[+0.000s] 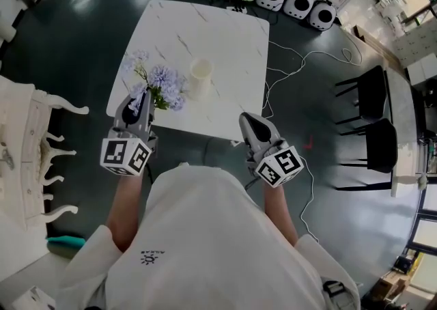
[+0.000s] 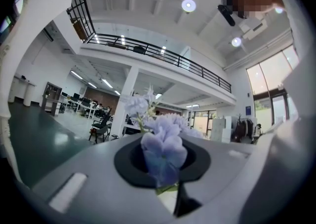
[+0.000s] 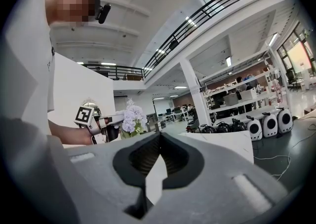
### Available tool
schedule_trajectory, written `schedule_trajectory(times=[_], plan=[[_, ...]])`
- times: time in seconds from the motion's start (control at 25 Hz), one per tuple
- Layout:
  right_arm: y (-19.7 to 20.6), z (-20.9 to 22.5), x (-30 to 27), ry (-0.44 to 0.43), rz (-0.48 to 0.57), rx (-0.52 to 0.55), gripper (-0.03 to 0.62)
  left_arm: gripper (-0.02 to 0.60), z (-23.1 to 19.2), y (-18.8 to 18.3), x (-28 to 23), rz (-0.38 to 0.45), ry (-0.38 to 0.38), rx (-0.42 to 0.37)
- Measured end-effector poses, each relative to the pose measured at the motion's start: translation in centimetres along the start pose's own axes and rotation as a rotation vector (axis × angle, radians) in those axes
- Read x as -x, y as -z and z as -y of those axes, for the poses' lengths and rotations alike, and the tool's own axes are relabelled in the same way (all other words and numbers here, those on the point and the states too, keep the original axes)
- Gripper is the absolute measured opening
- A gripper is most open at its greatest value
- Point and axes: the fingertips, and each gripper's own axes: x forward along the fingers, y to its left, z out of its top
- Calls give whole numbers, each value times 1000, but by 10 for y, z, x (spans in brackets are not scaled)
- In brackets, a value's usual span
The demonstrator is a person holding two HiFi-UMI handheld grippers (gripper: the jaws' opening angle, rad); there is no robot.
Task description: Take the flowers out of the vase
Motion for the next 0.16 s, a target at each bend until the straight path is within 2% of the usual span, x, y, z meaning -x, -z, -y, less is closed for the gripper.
schedule_trajectory(times=[0.16], plan=[[1, 3, -1, -2, -3, 0, -2, 37, 2, 0, -3, 0, 2, 1]])
